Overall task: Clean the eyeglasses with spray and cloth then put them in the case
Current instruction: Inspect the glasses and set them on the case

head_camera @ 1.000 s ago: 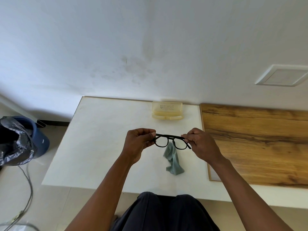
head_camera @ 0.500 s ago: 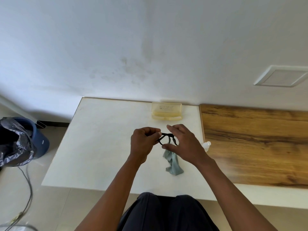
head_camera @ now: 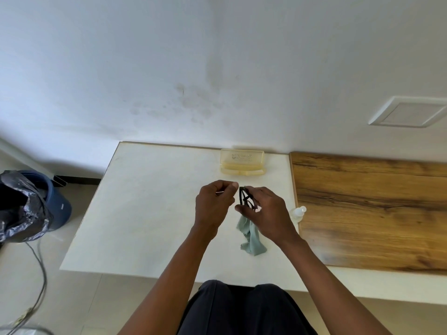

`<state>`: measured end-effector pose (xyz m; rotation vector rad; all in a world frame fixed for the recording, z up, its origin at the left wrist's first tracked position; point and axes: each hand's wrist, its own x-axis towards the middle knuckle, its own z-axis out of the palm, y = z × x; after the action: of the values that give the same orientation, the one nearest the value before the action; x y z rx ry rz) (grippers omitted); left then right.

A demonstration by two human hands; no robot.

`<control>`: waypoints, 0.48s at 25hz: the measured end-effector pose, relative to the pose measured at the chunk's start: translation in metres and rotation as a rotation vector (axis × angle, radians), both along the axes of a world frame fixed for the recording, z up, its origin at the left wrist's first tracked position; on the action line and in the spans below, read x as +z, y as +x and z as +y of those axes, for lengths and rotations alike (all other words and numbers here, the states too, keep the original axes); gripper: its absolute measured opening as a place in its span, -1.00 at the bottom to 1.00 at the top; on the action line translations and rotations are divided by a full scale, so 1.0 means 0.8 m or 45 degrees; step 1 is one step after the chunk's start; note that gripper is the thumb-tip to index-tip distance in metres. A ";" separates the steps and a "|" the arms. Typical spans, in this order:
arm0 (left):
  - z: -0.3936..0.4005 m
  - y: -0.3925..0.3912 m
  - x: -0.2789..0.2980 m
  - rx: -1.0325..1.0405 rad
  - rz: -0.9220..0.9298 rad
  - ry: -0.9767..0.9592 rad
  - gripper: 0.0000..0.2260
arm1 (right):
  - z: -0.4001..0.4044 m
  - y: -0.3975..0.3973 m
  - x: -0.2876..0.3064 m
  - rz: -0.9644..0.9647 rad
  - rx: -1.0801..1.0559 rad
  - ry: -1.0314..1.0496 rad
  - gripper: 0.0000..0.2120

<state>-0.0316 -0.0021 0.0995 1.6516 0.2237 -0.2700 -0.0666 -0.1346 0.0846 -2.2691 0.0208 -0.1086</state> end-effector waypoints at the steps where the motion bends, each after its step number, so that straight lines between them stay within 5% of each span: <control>1: 0.003 0.001 -0.004 0.046 0.065 -0.052 -0.92 | -0.003 0.000 0.000 0.046 -0.059 0.113 -0.59; 7: 0.013 0.000 -0.023 0.160 0.344 -0.139 -0.89 | -0.024 0.001 0.008 0.181 -0.159 1.319 -0.84; 12: 0.008 -0.003 -0.024 0.183 0.411 -0.395 -0.84 | -0.030 0.004 0.007 0.188 -0.258 1.779 -0.80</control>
<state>-0.0343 0.0043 0.0801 1.2728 0.5160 -0.4398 -0.0630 -0.1588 0.0903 -0.8687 0.3043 -0.0109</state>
